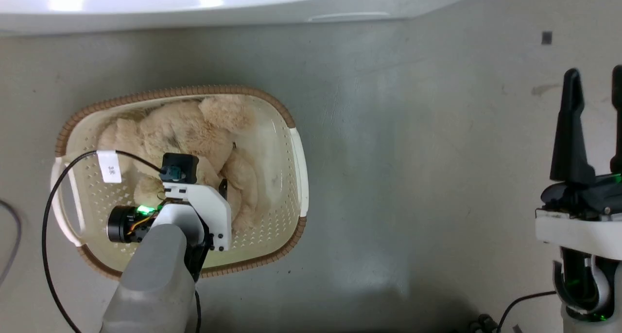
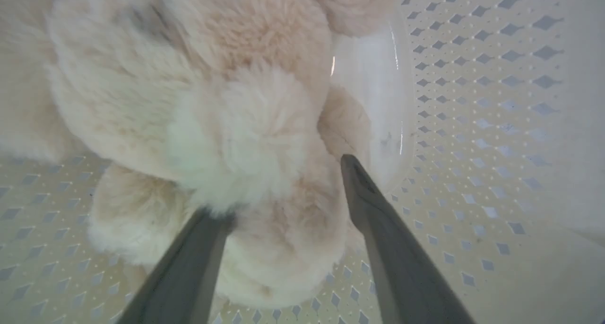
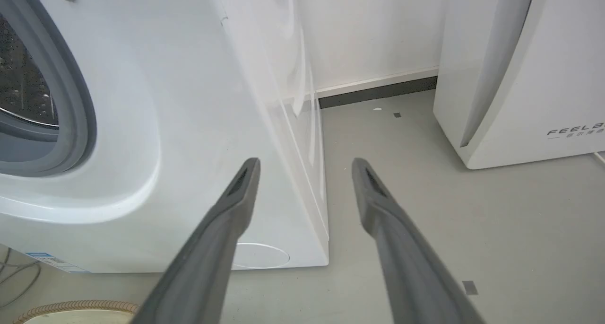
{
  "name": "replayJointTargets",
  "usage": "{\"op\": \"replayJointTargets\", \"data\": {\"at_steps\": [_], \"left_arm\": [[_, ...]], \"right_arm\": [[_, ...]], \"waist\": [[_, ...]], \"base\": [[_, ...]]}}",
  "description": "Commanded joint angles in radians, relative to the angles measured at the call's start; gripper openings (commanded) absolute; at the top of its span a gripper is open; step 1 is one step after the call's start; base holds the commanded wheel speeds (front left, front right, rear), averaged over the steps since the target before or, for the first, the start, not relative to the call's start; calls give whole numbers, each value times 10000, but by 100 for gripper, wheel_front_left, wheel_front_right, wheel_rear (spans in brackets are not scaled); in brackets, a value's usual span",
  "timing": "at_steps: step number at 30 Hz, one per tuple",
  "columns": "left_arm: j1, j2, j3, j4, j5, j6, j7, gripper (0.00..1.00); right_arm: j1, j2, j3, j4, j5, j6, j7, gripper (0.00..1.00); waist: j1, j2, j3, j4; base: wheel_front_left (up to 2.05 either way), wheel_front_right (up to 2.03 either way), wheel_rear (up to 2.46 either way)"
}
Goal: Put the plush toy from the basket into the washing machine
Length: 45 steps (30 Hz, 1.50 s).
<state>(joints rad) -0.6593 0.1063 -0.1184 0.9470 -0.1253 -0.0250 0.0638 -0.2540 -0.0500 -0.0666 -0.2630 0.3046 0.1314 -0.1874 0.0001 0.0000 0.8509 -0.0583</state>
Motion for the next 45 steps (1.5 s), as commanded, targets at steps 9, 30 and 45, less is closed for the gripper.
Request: {"op": "replayJointTargets", "data": {"at_steps": [9, 30, 45], "left_arm": [[-886, 205, -364, 1104, -134, -6, -27, 0], [-1100, 151, -692, 3364, -1034, -374, -1543, 0], [738, -239, -1168, 3438, -1173, -723, -2994, 0]], "right_arm": [[-600, -2, -107, -255, 492, -6, -271, 100], [-948, -2, -292, 443, 1688, -7, -728, 100], [571, -2, -44, 1359, 1357, -7, -743, 100]], "waist": [[-1, 0, 720, -124], [-1, 0, -427, -252], [-1, 0, -3930, 563]], "base": [[0, 0, 0], [0, 0, 0], [0, 0, 0]]}}
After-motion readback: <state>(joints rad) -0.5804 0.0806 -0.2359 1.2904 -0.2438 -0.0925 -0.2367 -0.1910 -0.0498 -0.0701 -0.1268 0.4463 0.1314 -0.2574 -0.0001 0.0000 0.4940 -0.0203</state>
